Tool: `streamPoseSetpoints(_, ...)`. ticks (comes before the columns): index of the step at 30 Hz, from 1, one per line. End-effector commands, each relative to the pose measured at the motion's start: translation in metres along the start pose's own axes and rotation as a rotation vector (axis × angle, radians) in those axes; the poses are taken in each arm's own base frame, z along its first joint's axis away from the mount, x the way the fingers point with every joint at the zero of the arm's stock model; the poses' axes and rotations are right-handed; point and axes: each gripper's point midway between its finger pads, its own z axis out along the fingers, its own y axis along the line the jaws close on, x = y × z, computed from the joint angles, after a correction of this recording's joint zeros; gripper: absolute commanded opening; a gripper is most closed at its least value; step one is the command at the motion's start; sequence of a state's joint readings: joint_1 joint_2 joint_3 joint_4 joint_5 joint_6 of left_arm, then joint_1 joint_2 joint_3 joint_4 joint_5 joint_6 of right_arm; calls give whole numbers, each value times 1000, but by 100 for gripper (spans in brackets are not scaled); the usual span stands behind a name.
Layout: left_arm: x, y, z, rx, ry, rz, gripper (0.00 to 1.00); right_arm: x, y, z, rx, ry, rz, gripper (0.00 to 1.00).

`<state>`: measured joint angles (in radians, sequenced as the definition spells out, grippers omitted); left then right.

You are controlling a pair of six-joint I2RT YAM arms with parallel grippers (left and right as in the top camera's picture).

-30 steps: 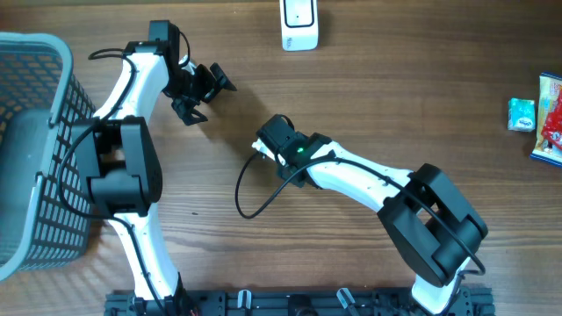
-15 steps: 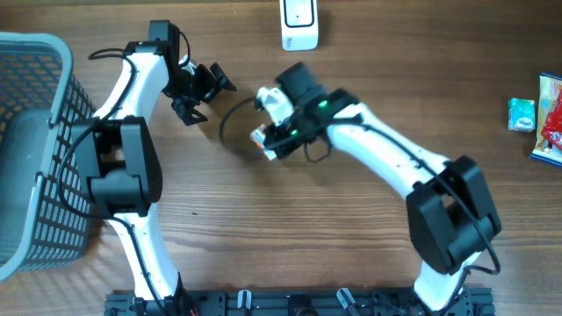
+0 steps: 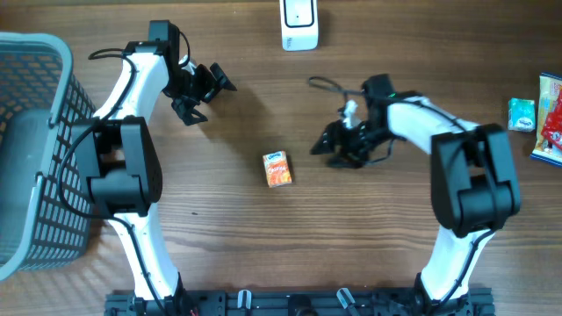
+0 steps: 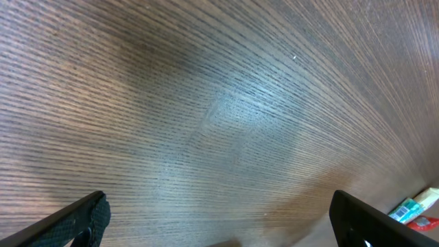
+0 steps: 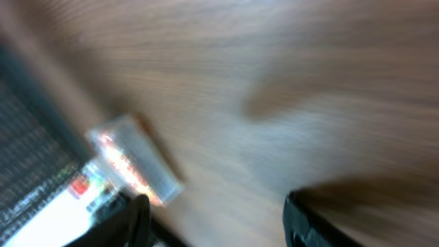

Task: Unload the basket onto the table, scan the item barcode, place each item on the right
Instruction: 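Close the right gripper on the orange Kleenex pack, then lift the orange pack and carry it up toward the scanner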

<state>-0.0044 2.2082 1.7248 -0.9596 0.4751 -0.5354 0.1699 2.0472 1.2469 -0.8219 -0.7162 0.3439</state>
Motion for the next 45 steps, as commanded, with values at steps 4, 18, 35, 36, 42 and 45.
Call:
streamPoseSetpoints(4,0,-4,-8,9,-17,19,100,-9,34,-31,66,-60,-397,67)
streamPoseSetpoints(18,0,-4,-8,9,-17,19,100,31,57,74,163,-49,-452,36)
streamPoseSetpoints(35,0,-4,-8,9,-17,19,100,-38,82,-157,-928,-171,-399,4)
streamPoseSetpoints(36,0,-4,-8,9,-17,19,100,-43,83,-163,-925,-169,-390,4)
streamPoseSetpoints(42,0,-4,-8,9,-17,19,100,-49,91,-172,-915,-168,-407,4)
streamPoseSetpoints(45,0,-4,-8,9,-17,19,100,-49,91,-172,-915,-170,-410,4)
